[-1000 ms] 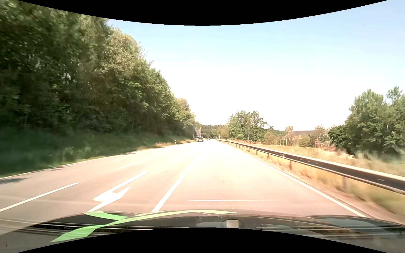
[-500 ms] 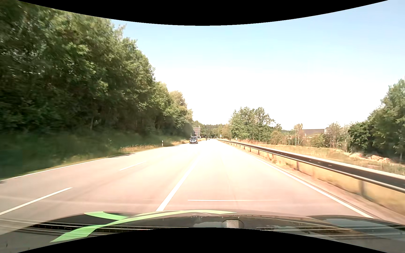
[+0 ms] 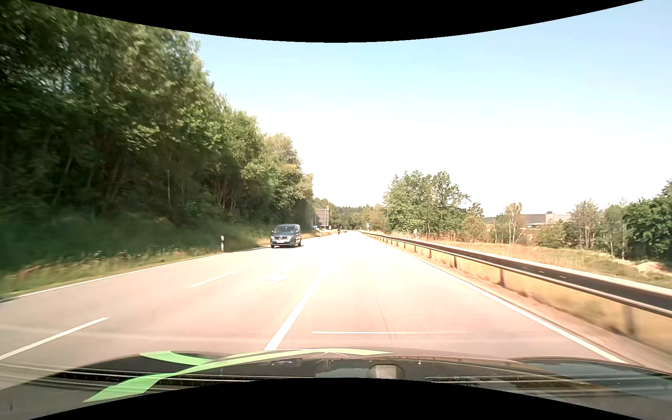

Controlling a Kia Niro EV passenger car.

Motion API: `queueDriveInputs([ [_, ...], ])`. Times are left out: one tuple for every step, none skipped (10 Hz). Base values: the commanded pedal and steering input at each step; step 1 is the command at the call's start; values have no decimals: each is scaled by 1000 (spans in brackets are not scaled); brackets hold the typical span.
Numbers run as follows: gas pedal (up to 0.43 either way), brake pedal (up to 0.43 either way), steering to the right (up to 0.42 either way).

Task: Follow the waypoints while adhering to traffic rules and regulations

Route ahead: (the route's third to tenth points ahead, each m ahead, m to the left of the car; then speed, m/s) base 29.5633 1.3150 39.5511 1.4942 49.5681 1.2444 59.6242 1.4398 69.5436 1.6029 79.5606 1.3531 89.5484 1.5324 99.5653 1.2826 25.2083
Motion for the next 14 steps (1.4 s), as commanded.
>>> queueDriveInputs([
  [299,0,-2],
  [311,0,-2],
  [311,0,-2],
  [311,0,-2],
  [311,0,-2],
  [311,0,-1],
  [319,0,-2],
  [319,0,-2],
  [331,0,-2],
  [331,0,-2],
  [331,0,-2],
  [287,0,-3],
  [248,0,-3],
  [220,0,-4],
])
